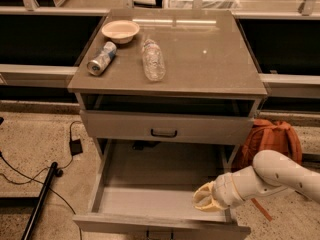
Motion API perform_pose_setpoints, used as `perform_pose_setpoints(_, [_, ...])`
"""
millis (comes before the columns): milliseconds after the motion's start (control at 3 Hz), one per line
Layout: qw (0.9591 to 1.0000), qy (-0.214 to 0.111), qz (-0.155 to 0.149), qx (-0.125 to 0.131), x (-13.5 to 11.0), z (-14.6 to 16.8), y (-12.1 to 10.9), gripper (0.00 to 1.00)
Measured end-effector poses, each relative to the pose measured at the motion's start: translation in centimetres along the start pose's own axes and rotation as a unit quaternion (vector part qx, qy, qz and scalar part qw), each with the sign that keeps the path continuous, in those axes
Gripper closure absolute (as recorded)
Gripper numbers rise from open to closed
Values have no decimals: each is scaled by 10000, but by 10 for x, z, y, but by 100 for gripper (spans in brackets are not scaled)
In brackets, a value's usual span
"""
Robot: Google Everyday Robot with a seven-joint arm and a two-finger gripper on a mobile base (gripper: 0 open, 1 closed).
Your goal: Open middle drawer
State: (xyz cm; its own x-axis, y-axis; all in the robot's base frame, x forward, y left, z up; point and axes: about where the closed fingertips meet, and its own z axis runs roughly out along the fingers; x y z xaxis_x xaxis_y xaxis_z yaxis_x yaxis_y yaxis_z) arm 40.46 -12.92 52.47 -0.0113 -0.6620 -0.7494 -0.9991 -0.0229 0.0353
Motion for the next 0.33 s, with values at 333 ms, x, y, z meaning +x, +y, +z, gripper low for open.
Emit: perform_pose_setpoints(333, [10000,2,-3,-8,0,1,0,38])
